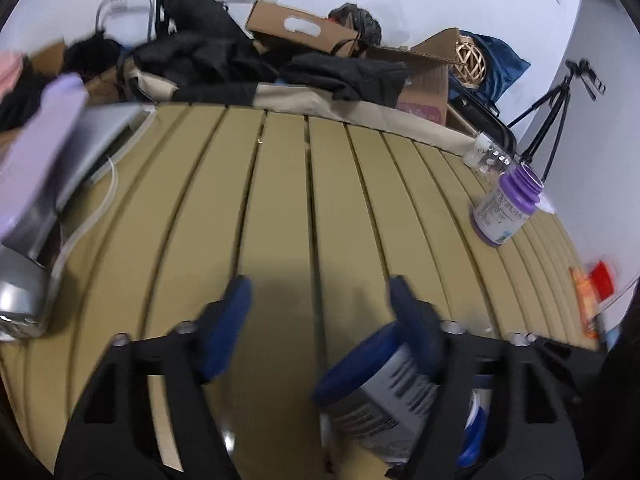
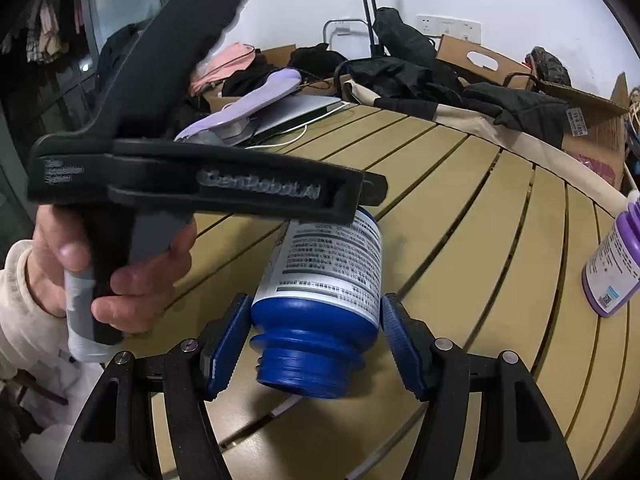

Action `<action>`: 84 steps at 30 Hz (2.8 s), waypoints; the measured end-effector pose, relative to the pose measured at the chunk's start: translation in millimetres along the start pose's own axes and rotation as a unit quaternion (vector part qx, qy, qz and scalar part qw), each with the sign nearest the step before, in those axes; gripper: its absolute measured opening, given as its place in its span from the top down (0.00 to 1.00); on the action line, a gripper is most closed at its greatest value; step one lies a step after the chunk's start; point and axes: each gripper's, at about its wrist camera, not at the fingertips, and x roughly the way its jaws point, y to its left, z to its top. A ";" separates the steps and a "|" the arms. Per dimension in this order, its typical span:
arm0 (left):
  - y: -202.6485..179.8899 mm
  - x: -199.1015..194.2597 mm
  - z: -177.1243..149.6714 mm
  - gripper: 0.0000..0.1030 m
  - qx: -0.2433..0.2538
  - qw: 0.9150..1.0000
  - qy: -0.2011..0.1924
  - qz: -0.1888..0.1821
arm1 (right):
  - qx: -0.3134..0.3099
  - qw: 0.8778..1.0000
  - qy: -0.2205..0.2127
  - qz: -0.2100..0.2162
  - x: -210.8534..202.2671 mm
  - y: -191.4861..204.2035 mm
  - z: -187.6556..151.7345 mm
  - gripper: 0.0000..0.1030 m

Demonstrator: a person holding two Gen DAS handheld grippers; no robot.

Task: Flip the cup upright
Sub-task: 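Close the right tool around the bottle body and lift it, then grasp the bottle with the left tool while the right tool opens and releases it, then grasp the bottle upright with the right tool while the left tool releases it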

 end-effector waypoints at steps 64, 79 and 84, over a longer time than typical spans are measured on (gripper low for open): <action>-75.8 -65.7 -13.3 0.42 0.159 0.962 -0.218 -0.036 | 0.102 0.977 -0.084 0.166 -86.7 -100.6 88.1 0.15; -35.9 -35.5 53.3 0.40 0.178 0.947 -0.136 -0.230 | -0.107 0.982 -0.122 0.099 -65.0 -62.5 127.5 0.34; -41.5 -22.8 67.8 0.40 0.199 0.946 -0.160 -0.202 | -0.160 0.977 -0.122 0.076 -54.8 -72.0 139.4 0.34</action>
